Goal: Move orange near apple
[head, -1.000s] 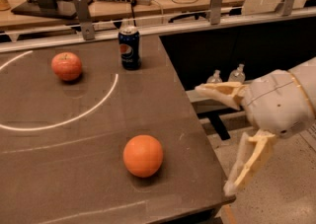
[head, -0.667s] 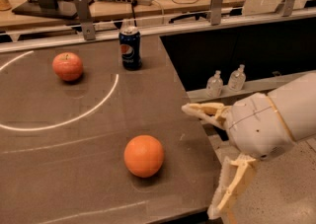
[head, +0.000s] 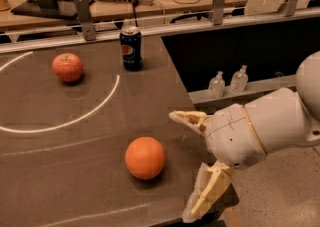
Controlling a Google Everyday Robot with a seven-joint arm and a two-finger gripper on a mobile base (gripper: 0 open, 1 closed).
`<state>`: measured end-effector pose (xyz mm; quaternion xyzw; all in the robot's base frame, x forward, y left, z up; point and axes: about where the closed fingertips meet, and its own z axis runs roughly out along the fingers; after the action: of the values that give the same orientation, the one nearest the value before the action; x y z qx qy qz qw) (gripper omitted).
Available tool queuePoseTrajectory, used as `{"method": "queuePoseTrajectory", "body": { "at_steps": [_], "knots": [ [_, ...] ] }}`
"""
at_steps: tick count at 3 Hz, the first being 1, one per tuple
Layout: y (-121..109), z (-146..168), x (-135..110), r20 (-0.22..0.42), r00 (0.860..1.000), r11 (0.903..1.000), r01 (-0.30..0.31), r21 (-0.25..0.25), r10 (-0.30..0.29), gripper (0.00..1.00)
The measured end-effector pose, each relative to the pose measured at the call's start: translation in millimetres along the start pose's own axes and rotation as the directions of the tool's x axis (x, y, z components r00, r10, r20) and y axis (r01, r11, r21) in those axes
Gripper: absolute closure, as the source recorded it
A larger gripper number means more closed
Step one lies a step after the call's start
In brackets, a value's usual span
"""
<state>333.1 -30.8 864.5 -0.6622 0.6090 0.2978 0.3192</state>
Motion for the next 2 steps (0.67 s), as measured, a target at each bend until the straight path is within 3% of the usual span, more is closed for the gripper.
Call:
{"method": "queuePoseTrajectory", "body": {
  "at_steps": [2],
  "knots": [
    [-13.7,25.3,-12.5,0.027,1.0,0.9999,-0.007,-0.012,0.008,0.0]
  ]
}}
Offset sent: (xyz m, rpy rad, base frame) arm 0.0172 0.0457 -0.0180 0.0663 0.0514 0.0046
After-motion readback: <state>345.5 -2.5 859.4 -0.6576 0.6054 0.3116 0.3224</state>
